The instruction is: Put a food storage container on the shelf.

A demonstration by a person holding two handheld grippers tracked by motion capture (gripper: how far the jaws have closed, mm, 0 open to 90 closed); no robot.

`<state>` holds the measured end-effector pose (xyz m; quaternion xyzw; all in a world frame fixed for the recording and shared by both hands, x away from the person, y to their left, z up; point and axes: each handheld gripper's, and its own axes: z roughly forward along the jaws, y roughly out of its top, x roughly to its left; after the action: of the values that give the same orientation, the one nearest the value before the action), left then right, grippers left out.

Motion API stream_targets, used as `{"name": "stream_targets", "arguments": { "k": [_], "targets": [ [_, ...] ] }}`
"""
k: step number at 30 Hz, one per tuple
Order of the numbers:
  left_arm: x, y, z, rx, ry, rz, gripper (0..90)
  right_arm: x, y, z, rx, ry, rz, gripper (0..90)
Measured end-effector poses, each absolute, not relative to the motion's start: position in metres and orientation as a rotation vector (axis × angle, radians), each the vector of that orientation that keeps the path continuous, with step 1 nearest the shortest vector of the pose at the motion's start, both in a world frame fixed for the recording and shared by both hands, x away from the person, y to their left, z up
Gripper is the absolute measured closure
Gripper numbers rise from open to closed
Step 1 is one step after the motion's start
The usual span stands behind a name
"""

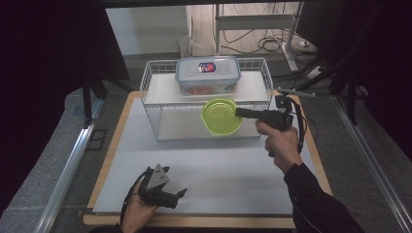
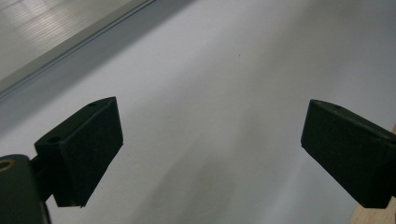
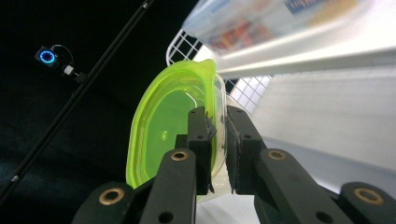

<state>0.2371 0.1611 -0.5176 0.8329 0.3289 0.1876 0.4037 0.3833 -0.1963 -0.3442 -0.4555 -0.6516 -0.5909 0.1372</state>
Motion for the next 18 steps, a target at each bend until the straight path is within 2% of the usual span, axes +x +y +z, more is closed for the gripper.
{"name": "stream_targets", "arguments": {
  "k": [18],
  "targets": [
    [0.238,0.163,-0.518,2.087,0.847,0.446,4.3,0.417,-0.18,-0.294,-1.347,-1.846,-1.749,81.4]
  ]
}}
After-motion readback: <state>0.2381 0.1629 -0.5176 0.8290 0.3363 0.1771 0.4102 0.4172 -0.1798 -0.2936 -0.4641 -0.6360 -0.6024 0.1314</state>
